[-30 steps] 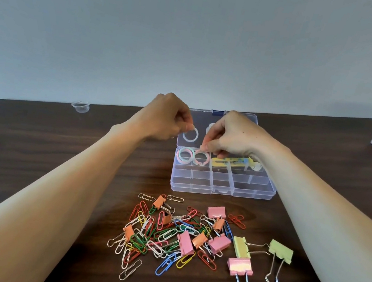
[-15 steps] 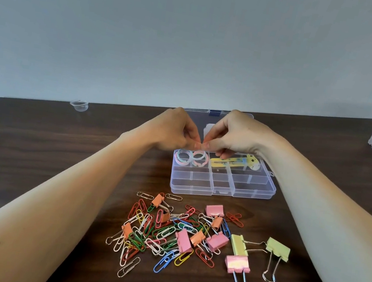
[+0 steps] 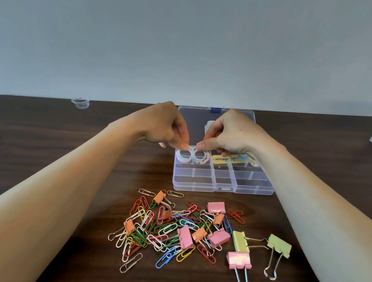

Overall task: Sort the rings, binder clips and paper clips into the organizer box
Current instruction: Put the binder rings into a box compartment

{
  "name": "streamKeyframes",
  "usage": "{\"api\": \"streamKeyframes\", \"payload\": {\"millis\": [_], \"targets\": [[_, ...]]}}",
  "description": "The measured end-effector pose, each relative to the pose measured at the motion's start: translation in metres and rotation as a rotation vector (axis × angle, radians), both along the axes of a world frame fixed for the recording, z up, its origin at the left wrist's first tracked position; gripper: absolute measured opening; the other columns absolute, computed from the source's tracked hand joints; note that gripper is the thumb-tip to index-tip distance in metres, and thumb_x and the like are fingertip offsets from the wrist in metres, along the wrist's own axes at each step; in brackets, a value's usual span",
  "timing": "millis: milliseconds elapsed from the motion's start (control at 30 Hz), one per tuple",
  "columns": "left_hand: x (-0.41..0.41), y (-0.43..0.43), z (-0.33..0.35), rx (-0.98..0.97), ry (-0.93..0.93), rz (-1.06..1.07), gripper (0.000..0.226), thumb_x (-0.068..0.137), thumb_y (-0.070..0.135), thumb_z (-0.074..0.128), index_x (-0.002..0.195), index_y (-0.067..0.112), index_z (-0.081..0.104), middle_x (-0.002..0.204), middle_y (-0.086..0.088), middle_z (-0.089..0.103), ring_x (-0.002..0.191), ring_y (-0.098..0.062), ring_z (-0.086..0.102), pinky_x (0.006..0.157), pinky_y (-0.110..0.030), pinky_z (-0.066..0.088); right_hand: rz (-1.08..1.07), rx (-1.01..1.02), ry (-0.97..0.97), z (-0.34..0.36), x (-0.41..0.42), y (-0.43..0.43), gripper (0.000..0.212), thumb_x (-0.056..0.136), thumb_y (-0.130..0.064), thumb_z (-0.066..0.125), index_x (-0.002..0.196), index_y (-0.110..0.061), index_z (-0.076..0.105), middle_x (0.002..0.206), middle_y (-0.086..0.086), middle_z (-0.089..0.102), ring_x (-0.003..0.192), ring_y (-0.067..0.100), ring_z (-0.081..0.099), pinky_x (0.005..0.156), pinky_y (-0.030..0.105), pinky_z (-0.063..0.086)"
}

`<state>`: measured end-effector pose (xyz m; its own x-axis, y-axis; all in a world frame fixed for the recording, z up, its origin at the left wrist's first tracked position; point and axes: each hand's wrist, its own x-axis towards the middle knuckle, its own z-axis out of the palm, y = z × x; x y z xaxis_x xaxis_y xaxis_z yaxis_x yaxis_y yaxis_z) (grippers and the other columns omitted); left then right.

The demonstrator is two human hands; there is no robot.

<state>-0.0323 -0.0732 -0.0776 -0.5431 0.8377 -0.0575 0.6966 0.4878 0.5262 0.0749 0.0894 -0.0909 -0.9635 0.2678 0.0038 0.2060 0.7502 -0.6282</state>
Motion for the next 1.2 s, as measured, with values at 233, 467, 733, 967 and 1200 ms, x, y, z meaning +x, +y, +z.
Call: {"api": "streamKeyframes", "payload": {"millis": [233, 467, 733, 967, 1200], "targets": [[0.002, 0.002, -0.003, 0.029, -0.070, 0.034, 0.009, 0.077, 0.012, 0.081, 0.082, 0.008, 0.076, 0.068, -0.001, 0.073, 0.067, -0.015, 0.071, 0.069, -0.025, 0.061, -0.034, 0.063, 0.022, -0.004, -0.002, -0.005, 0.019, 0.072, -0.037, 0.085, 0.071, -0.020, 0.077, 0.072, -0.002, 0.072, 0.062, 0.011, 0.060, 0.059, 0.028, 0.050], [0.004, 0.000, -0.003, 0.036, -0.116, 0.083, 0.010, 0.076, 0.011, 0.082, 0.081, 0.006, 0.075, 0.063, -0.004, 0.071, 0.057, -0.014, 0.068, 0.069, -0.026, 0.061, -0.073, 0.107, 0.009, -0.007, -0.005, -0.009, 0.022, 0.068, -0.040, 0.086, 0.070, -0.021, 0.076, 0.076, -0.004, 0.073, 0.074, 0.014, 0.065, 0.067, 0.033, 0.054], [0.008, 0.006, -0.009, 0.028, -0.127, 0.118, 0.013, 0.072, 0.002, 0.082, 0.083, 0.002, 0.073, 0.065, -0.006, 0.069, 0.053, -0.009, 0.065, 0.064, -0.025, 0.061, -0.110, 0.161, -0.038, -0.009, -0.009, -0.010, 0.018, 0.064, -0.032, 0.089, 0.063, -0.025, 0.072, 0.082, -0.007, 0.073, 0.081, 0.016, 0.067, 0.078, 0.039, 0.059], [0.004, 0.001, -0.006, 0.067, -0.278, 0.101, 0.014, 0.082, 0.017, 0.077, 0.086, 0.003, 0.076, 0.086, -0.017, 0.075, 0.076, -0.020, 0.070, 0.076, -0.031, 0.061, -0.092, 0.209, -0.054, -0.010, -0.010, -0.011, 0.017, 0.065, -0.030, 0.087, 0.064, -0.027, 0.070, 0.087, -0.005, 0.071, 0.082, 0.018, 0.066, 0.077, 0.037, 0.059], [0.009, 0.008, -0.011, 0.084, -0.197, 0.119, 0.025, 0.073, 0.025, 0.085, 0.078, 0.002, 0.076, 0.073, -0.014, 0.073, 0.063, -0.016, 0.066, 0.069, -0.030, 0.062, -0.093, 0.177, -0.050, -0.009, -0.010, -0.010, 0.013, 0.067, -0.023, 0.085, 0.070, -0.027, 0.073, 0.084, -0.006, 0.071, 0.081, 0.015, 0.066, 0.075, 0.035, 0.059]]}}
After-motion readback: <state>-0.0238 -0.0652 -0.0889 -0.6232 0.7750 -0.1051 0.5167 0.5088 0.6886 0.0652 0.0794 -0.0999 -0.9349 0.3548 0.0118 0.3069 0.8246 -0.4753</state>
